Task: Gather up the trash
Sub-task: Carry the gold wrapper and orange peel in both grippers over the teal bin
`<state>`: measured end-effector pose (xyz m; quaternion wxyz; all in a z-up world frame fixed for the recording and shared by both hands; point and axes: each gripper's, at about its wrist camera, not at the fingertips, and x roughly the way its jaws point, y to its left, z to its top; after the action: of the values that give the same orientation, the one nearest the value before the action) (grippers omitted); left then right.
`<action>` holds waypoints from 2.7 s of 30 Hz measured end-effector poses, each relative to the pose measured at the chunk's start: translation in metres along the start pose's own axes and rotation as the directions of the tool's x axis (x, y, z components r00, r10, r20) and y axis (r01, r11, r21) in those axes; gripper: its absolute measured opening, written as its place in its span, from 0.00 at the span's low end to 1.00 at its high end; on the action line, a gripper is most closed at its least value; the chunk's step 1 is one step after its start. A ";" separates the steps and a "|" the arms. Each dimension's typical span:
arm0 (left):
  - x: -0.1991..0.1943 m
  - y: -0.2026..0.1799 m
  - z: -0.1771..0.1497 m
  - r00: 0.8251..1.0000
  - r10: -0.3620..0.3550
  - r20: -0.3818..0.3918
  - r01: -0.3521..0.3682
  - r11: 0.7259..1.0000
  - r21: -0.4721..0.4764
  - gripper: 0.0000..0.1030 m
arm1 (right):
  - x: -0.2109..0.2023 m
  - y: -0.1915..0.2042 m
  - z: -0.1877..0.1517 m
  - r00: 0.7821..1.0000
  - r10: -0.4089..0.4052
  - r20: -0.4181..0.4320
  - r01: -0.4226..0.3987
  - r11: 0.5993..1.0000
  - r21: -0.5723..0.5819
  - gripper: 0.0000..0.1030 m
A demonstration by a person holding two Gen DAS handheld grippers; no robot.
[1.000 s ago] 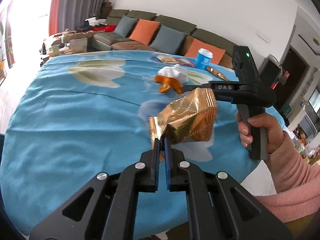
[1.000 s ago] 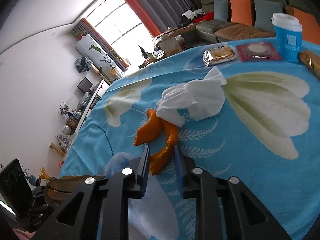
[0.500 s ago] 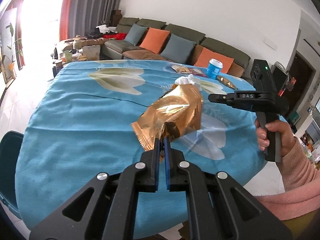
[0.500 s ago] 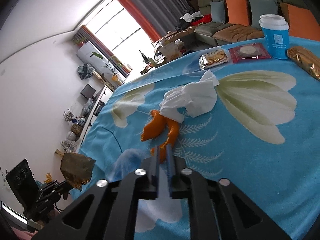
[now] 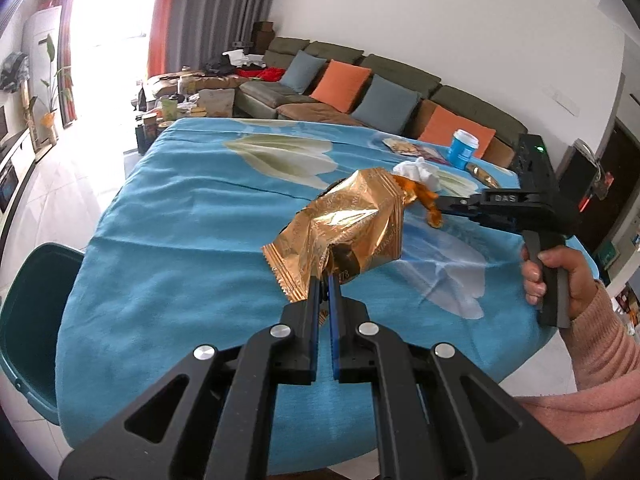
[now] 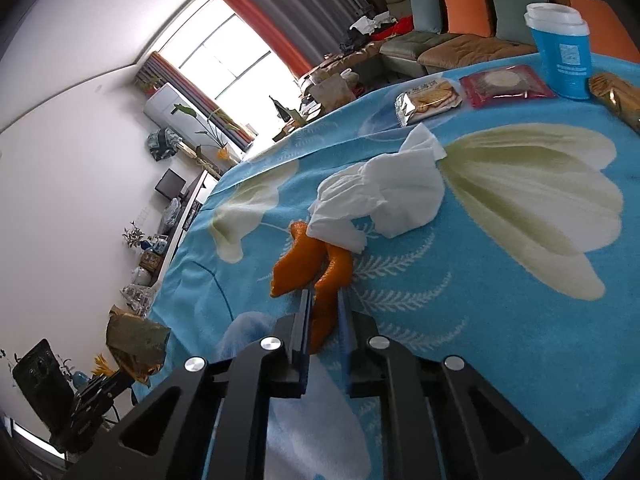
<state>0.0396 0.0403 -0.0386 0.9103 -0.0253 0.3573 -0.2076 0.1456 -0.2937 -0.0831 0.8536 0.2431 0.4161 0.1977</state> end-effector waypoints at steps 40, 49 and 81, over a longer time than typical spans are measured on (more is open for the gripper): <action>-0.054 0.051 -0.011 0.985 0.161 0.068 -0.155 0.984 -0.089 0.05 | 0.019 0.113 -0.021 0.954 0.281 -0.103 -0.297 0.935 -0.194 0.03; -0.069 0.070 -0.016 0.975 0.210 0.070 -0.201 0.972 -0.123 0.05 | 0.045 0.152 -0.021 0.933 0.323 -0.156 -0.353 0.904 -0.242 0.03; -0.088 0.117 -0.032 0.953 0.298 0.055 -0.281 0.937 -0.209 0.05 | 0.104 0.168 -0.052 0.940 0.165 -0.300 -0.258 0.917 -0.304 0.07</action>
<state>0.0025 0.1857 -0.0290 0.9384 -0.0720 0.3364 -0.0336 0.1412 -0.0892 -0.0771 0.7916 0.1073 0.4586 0.3892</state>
